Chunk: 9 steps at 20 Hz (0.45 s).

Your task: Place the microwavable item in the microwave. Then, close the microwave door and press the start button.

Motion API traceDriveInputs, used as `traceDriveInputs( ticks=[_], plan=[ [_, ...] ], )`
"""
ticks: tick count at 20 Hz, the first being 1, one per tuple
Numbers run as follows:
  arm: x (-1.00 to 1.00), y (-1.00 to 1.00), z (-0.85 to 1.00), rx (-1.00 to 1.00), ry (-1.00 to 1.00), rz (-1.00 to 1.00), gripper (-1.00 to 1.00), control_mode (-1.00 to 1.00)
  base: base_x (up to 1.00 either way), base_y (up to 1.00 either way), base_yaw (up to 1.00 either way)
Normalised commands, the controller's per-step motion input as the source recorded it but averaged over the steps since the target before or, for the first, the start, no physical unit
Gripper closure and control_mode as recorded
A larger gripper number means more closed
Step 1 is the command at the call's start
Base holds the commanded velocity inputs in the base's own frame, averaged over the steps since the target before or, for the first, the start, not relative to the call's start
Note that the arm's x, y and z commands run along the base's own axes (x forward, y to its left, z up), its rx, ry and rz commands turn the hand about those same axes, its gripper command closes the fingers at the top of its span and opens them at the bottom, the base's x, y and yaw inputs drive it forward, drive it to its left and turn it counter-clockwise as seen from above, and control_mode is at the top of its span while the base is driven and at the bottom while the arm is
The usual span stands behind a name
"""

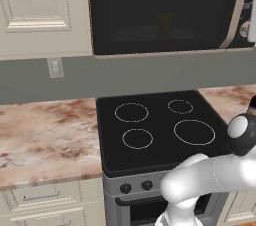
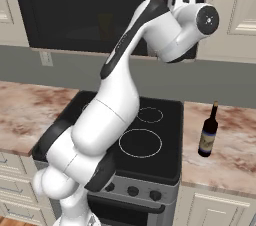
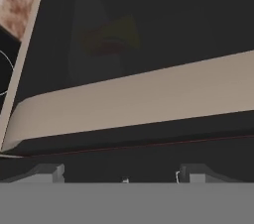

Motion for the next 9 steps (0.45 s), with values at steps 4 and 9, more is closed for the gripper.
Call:
traceDriveInputs(
  ticks=[4,9],
  plan=[
    [0.03,-0.29,0.00,0.03,0.00,0.00,-1.00,-1.00,0.00,0.00,0.00],
    [0.16,-0.22,0.00,0.03,0.00,0.00,-1.00,-1.00,0.00,0.00,0.00]
  ],
)
